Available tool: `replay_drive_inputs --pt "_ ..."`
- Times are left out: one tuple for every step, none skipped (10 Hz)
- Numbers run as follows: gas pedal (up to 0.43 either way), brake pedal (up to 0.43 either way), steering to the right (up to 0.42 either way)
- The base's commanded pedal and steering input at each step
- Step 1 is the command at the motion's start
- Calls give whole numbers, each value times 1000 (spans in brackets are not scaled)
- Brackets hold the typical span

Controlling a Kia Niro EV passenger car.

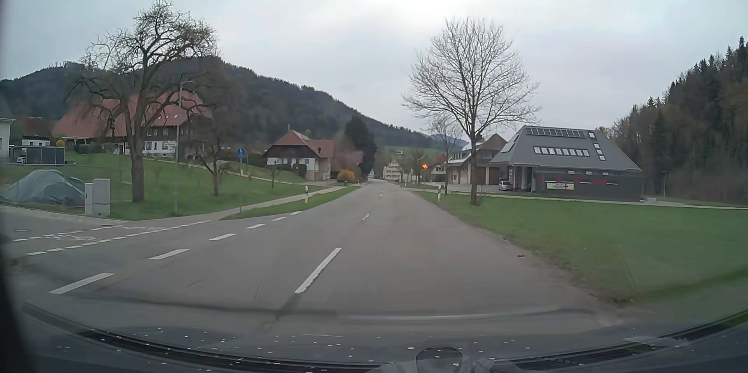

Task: Follow the waypoints while adhering to traffic rules and regulations

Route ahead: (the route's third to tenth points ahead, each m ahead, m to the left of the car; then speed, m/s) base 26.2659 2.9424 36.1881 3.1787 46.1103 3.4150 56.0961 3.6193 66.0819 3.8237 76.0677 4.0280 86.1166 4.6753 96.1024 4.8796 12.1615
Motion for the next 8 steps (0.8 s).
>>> replay_drive_inputs --pt "0 0 -2" --pt "0 0 -2" --pt "0 0 -2" --pt "0 0 0" --pt "8 0 3" --pt "28 0 2" --pt "28 0 -1" --pt "39 0 -3"
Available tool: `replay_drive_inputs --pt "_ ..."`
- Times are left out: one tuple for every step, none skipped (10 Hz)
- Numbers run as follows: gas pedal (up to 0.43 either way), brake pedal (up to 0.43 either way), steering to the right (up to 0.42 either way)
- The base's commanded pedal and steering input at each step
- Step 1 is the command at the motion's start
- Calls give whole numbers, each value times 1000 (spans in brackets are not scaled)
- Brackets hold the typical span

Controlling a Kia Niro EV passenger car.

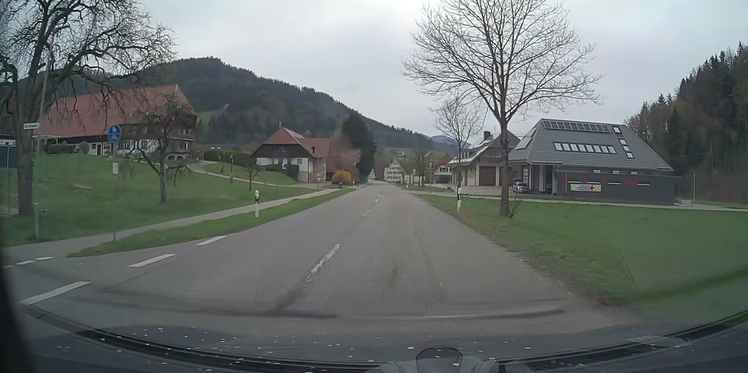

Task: Follow the waypoints while adhering to traffic rules and regulations

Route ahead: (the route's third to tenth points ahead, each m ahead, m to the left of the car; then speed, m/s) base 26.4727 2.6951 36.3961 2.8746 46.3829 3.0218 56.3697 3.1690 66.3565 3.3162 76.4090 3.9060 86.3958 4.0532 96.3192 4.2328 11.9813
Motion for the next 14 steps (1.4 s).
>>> replay_drive_inputs --pt "39 0 -3" --pt "39 0 -3" --pt "39 0 -3" --pt "39 0 -4" --pt "39 0 -4" --pt "39 0 -5" --pt "39 0 -6" --pt "39 0 -6" --pt "39 0 -5" --pt "39 0 -6" --pt "39 0 -6" --pt "39 0 -5" --pt "39 0 -5" --pt "39 0 -6"
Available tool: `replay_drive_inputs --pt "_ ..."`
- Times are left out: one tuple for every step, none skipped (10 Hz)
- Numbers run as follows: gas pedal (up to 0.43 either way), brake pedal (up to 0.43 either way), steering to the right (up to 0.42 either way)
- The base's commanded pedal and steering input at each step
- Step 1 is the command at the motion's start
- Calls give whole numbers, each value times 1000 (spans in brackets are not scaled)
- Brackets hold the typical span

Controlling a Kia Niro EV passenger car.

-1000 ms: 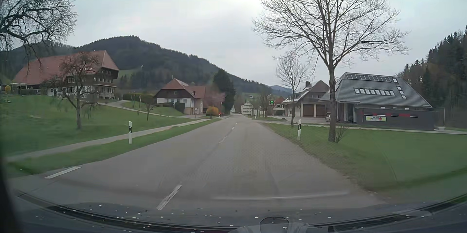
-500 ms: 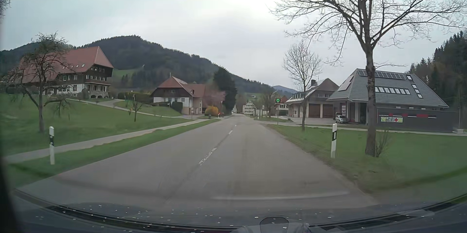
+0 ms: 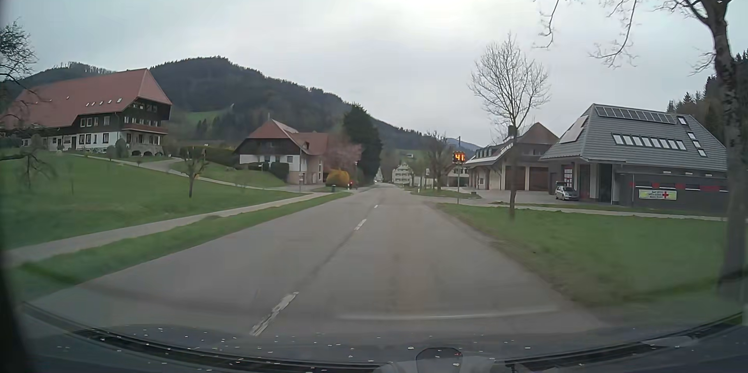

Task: Follow the waypoints while adhering to traffic rules and regulations

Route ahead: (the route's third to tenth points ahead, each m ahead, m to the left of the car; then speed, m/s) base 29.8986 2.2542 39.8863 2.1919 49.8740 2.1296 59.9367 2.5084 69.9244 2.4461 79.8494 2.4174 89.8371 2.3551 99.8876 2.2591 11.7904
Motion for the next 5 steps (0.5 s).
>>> replay_drive_inputs --pt "39 0 -6" --pt "39 0 -4" --pt "39 0 -2" --pt "39 0 -3" --pt "39 0 -3"
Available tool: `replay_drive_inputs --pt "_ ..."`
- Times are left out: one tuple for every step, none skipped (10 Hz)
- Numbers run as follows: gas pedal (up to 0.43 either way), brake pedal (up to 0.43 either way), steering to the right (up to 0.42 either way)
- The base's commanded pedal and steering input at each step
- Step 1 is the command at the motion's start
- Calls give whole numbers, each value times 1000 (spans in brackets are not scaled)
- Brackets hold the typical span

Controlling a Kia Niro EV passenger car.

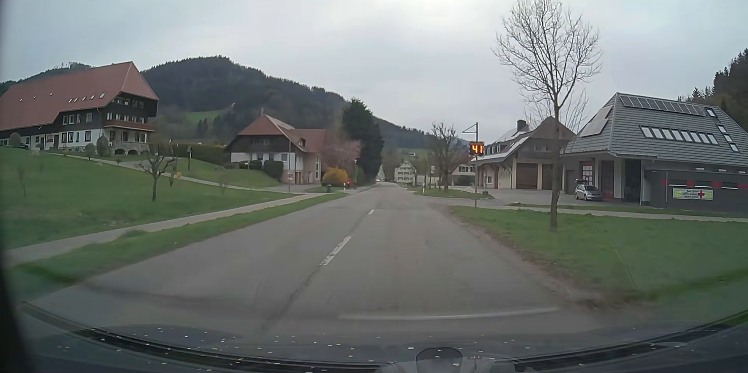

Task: Follow the waypoints while adhering to traffic rules and regulations

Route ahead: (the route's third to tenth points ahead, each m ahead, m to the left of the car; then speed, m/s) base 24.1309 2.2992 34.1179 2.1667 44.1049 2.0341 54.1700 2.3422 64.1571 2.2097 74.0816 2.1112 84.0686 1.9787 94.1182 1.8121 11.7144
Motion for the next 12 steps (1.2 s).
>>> replay_drive_inputs --pt "39 0 -3" --pt "39 0 -2" --pt "39 0 -1" --pt "39 0 -1" --pt "39 0 -1" --pt "39 0 -1" --pt "28 0 -1" --pt "28 0 -1" --pt "28 0 -1" --pt "28 0 -2" --pt "28 0 -2" --pt "28 0 -1"
